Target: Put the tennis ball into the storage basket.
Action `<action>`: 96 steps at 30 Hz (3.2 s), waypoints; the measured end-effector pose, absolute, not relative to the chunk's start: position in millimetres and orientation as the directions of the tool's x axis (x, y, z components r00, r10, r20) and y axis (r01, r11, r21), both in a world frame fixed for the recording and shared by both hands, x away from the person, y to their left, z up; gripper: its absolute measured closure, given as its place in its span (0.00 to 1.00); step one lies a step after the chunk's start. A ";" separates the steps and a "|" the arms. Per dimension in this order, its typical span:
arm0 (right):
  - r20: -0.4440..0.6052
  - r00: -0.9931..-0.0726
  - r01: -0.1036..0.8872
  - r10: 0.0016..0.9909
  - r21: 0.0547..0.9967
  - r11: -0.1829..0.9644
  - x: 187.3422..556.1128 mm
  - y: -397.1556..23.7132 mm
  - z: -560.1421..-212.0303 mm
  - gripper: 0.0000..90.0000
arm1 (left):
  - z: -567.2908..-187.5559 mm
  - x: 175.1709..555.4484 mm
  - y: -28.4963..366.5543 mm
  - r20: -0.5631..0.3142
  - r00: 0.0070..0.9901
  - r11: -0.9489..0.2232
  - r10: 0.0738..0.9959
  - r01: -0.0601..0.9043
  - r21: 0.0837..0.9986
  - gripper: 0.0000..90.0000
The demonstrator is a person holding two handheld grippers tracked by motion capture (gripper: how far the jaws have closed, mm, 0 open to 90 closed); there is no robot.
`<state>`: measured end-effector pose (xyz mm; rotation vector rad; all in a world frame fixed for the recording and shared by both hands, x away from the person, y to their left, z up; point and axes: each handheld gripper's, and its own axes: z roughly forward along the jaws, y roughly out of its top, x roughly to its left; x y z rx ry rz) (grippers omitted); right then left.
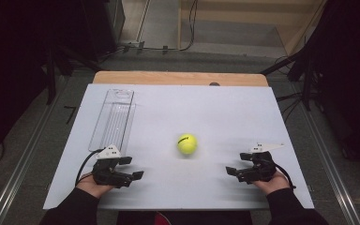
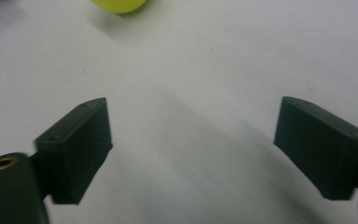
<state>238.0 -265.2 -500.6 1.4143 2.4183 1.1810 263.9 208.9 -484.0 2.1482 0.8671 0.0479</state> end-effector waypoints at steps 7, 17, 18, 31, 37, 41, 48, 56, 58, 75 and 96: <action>0.284 -0.566 0.698 0.774 0.664 0.267 238.3 -264.9 -500.4 0.15 | -483.4 264.3 209.0 -0.251 0.759 -0.446 0.601 0.579 0.683 0.25; 0.286 -0.579 0.693 0.763 0.666 0.276 240.2 -263.4 -500.2 0.15 | -477.7 262.9 215.2 -0.262 0.747 -0.418 0.612 0.586 0.694 0.25; 0.286 -0.584 0.691 0.759 0.665 0.282 240.1 -263.9 -500.9 0.15 | -477.2 262.8 215.5 -0.262 0.745 -0.412 0.613 0.585 0.699 0.25; 0.289 -0.580 0.696 0.761 0.662 0.279 240.4 -260.9 -500.7 0.15 | -480.7 263.0 212.9 -0.246 0.758 -0.434 0.604 0.572 0.697 0.25; 0.296 -0.578 0.699 0.760 0.661 0.275 242.0 -261.2 -501.7 0.15 | -480.5 263.9 211.1 -0.243 0.763 -0.439 0.600 0.567 0.697 0.25; 0.304 -0.580 0.701 0.756 0.659 0.272 241.1 -259.5 -501.7 0.15 | -480.6 264.9 210.5 -0.241 0.764 -0.437 0.599 0.564 0.701 0.25; 0.315 -0.581 0.698 0.751 0.667 0.261 240.5 -260.3 -501.3 0.15 | -480.0 266.5 208.1 -0.248 0.765 -0.438 0.595 0.567 0.698 0.25; 0.316 -0.583 0.697 0.749 0.668 0.261 237.7 -260.8 -501.3 0.15 | -479.7 267.2 205.1 -0.261 0.767 -0.446 0.587 0.575 0.686 0.25; 0.320 -0.580 0.699 0.749 0.667 0.256 237.2 -260.8 -501.0 0.15 | -479.0 267.3 205.3 -0.261 0.768 -0.448 0.584 0.574 0.685 0.25; 0.318 -0.588 0.695 0.744 0.669 0.263 237.7 -259.0 -500.7 0.15 | -464.5 262.5 191.7 -0.275 0.786 -0.449 0.554 0.560 0.696 0.25; 0.320 -0.588 0.697 0.743 0.667 0.265 237.6 -258.5 -500.9 0.15 | -444.6 271.2 169.1 -0.279 0.787 -0.447 0.551 0.560 0.698 0.25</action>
